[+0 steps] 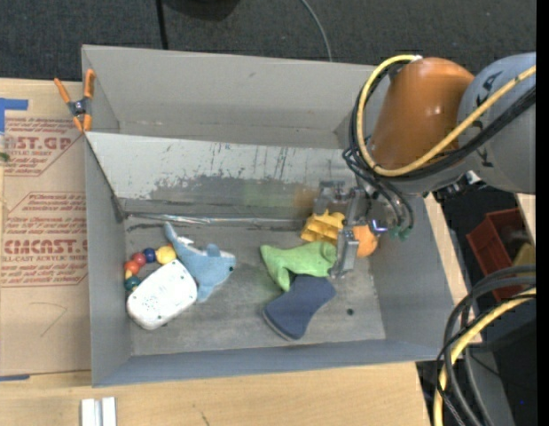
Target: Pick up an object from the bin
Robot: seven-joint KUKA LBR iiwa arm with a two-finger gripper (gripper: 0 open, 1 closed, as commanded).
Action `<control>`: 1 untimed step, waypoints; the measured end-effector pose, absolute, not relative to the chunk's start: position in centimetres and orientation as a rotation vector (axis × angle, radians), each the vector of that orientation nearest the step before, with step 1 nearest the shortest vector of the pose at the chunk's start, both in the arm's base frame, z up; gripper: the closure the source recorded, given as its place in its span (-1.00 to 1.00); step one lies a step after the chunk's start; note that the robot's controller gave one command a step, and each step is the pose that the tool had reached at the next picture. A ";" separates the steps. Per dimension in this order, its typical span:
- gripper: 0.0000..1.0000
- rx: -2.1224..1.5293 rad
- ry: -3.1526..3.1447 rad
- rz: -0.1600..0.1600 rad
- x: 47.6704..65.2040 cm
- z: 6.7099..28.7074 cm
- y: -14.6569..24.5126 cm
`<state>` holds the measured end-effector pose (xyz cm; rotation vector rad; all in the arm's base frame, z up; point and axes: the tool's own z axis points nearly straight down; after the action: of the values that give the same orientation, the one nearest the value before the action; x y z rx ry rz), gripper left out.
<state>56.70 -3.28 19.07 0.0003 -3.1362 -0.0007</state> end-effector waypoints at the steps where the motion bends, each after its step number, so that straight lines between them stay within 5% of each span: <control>1: -1.00 0.001 -3.144 0.000 56.9 19.5 -3.3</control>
Offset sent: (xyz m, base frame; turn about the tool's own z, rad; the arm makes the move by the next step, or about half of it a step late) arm -0.0216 0.0124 -0.1207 0.1624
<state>56.87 -3.28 19.55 0.0012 -3.1441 0.0004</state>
